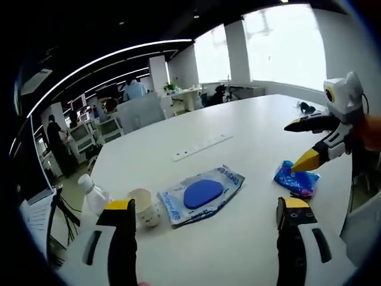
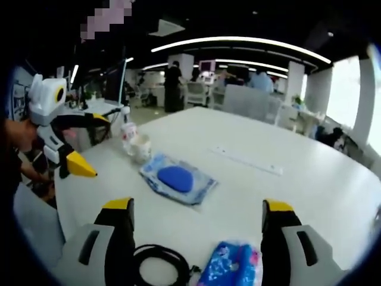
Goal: Arrange the tabletop items into an orderly group along one side of the table until the central work area is clear of visible clutter.
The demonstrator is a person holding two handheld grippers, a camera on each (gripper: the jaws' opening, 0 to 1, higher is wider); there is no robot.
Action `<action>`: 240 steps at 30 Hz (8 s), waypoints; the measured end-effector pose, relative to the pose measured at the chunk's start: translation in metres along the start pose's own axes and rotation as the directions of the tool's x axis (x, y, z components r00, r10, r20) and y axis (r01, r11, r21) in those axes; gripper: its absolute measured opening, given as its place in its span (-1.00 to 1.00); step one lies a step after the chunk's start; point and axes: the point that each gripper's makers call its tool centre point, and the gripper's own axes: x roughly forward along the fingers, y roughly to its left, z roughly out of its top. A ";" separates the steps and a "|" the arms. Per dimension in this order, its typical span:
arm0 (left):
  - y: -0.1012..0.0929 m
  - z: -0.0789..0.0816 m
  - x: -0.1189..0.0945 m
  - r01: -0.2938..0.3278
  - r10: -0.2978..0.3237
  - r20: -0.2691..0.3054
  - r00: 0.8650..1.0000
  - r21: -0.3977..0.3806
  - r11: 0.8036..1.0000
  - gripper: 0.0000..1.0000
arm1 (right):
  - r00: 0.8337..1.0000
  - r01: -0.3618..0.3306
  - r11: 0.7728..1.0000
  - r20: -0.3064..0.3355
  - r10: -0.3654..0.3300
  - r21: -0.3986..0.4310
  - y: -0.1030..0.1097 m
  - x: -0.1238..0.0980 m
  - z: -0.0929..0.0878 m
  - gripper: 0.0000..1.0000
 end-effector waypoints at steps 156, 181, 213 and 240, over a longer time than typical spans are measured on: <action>-0.178 -0.036 0.097 0.380 -0.363 -0.176 0.915 0.073 0.922 0.34 | 0.926 0.306 0.903 -0.313 -0.209 0.301 -0.091 -0.080 -0.196 -0.96; -0.235 -0.039 0.108 0.484 -0.464 -0.208 0.861 0.056 0.873 0.06 | 0.929 0.329 0.883 -0.285 -0.238 0.335 -0.094 -0.085 -0.198 -1.00; -0.260 -0.061 0.125 0.510 -0.494 -0.290 0.820 -0.023 0.860 -0.76 | 0.930 0.336 0.870 -0.277 -0.243 0.362 -0.095 -0.089 -0.197 -1.00; -0.255 -0.052 0.128 0.503 -0.482 -0.301 0.823 -0.009 0.864 -0.99 | 0.933 0.332 0.871 -0.263 -0.246 0.363 -0.099 -0.089 -0.188 -1.00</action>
